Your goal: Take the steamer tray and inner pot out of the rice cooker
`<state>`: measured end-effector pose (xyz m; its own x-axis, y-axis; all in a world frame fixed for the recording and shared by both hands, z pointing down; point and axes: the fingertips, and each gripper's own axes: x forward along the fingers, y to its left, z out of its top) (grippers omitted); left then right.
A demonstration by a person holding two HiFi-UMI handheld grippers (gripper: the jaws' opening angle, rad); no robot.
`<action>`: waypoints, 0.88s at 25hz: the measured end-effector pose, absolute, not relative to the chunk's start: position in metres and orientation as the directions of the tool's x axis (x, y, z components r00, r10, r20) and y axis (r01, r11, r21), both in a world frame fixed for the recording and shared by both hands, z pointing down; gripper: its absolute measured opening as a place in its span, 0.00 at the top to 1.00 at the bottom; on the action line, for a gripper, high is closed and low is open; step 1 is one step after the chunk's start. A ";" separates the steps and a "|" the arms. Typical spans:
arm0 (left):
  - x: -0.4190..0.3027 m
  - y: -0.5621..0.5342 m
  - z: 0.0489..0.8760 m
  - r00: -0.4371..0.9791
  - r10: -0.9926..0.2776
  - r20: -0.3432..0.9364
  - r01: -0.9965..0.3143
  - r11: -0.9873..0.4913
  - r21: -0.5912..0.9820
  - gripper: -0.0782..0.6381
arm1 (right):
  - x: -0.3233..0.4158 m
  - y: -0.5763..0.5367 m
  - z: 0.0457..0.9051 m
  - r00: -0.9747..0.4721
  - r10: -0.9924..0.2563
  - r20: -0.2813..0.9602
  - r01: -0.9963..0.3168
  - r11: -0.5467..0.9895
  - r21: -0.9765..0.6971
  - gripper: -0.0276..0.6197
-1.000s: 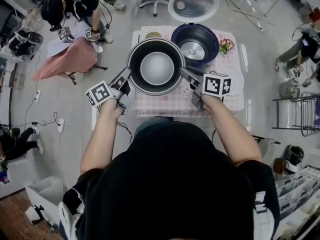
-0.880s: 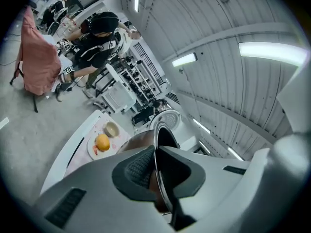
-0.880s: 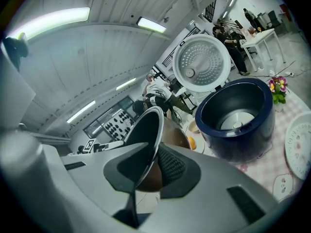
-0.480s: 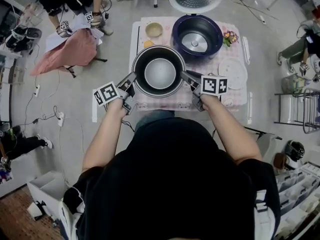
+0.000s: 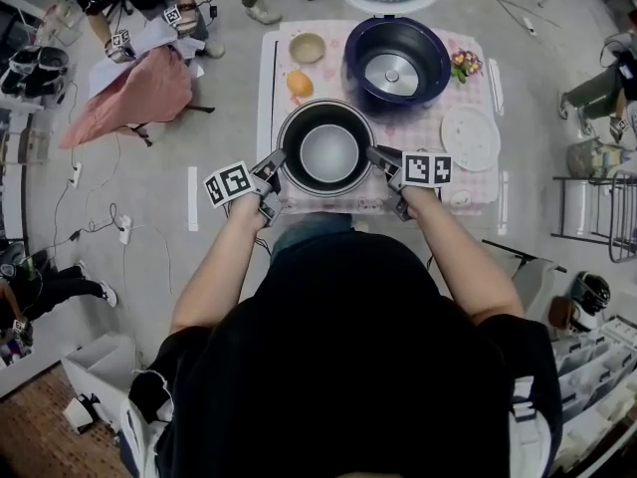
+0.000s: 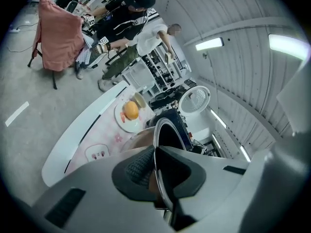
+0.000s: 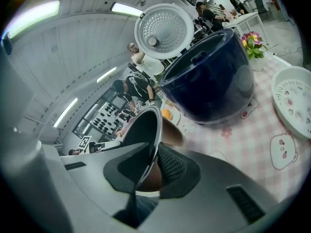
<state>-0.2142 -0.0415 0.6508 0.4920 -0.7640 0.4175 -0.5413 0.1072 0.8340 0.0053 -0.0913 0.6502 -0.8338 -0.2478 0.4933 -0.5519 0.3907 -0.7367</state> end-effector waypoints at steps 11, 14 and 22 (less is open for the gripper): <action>-0.215 -0.041 0.691 0.504 -0.722 0.474 -0.525 0.179 0.832 0.84 | 0.007 -0.086 0.692 -0.812 -0.204 0.547 -0.583 0.342 -0.737 0.86; -0.218 -0.042 0.693 0.501 -0.726 0.471 -0.519 0.184 0.835 0.84 | 0.004 -0.085 0.694 -0.812 -0.201 0.548 -0.582 0.340 -0.738 0.86; -0.219 -0.048 0.696 0.515 -0.732 0.446 -0.497 0.168 0.851 0.84 | 0.003 -0.089 0.697 -0.814 -0.230 0.533 -0.580 0.355 -0.733 0.85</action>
